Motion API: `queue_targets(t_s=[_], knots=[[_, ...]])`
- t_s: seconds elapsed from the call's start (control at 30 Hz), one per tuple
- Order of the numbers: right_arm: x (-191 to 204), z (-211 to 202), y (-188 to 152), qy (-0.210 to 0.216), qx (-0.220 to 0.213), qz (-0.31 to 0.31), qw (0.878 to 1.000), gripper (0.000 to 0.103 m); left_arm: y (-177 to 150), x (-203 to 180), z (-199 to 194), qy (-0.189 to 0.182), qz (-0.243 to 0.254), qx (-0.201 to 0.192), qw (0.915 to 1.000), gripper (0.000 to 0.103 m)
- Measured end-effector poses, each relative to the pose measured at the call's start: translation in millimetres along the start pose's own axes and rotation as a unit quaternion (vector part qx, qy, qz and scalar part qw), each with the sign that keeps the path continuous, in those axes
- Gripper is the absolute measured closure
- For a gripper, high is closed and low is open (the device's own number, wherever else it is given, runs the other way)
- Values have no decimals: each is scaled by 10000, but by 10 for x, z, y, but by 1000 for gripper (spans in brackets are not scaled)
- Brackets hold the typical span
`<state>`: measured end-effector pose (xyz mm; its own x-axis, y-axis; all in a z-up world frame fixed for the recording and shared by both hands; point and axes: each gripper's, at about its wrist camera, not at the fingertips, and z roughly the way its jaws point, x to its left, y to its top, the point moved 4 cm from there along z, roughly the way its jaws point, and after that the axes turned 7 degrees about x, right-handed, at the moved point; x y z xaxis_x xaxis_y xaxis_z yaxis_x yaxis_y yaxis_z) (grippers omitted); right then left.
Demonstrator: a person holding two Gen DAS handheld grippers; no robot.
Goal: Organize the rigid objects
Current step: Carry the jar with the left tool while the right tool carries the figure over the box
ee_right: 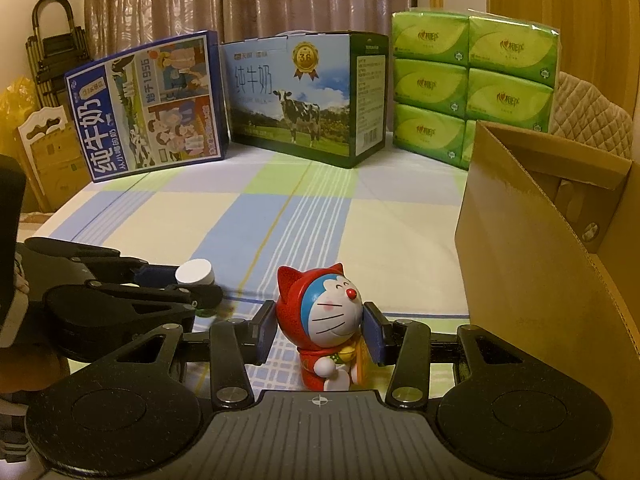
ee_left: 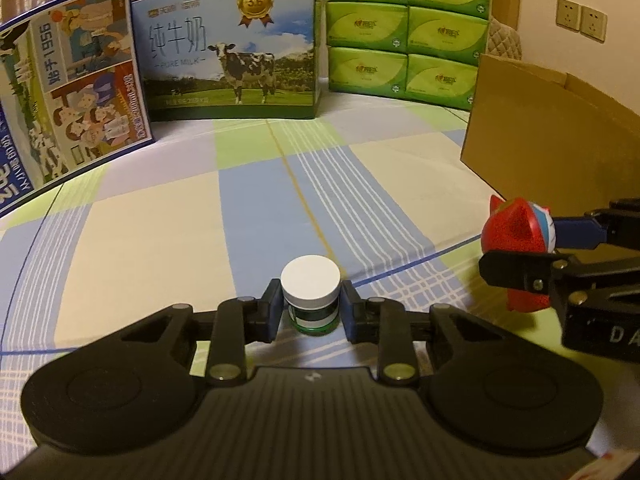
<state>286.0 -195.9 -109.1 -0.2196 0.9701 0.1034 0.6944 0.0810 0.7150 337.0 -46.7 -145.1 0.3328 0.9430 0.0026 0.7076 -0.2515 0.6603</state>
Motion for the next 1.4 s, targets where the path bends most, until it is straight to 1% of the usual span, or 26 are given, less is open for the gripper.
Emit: queue_targets(t_s=[0.4,0.5,0.63,0.77,0.93,1.03,1.2,1.3,1.4], knots=[[-3,-73,-37,40,22,110,9999,61,-106,-27,-251,73,-344,198,9992,78],[-2,-152,-49,67,17,139,9999,61,-157,-47,-380,87,-398,200,9990,78],[38,-313,-59,122,-47,151,9998,61,-260,-88,-635,127,-626,174,9978,78],[85,-568,-119,201,-95,231,9995,61,-383,-206,-941,197,-668,114,9975,78],[141,-975,-241,263,-111,323,9991,61,-563,-351,-1347,117,-855,80,9962,78],[175,-1251,-261,273,-206,330,9989,61,-604,-466,-1588,124,-842,38,9964,78],[140,-1775,-250,201,-490,430,9977,61,-528,-730,-1974,16,-692,-123,9975,78],[19,-2075,-221,72,-648,554,9963,61,-420,-937,-2179,-73,-542,-279,9981,78],[-128,-2318,-212,-98,-734,616,9954,61,-295,-1200,-2332,-239,-304,-361,9986,78]])
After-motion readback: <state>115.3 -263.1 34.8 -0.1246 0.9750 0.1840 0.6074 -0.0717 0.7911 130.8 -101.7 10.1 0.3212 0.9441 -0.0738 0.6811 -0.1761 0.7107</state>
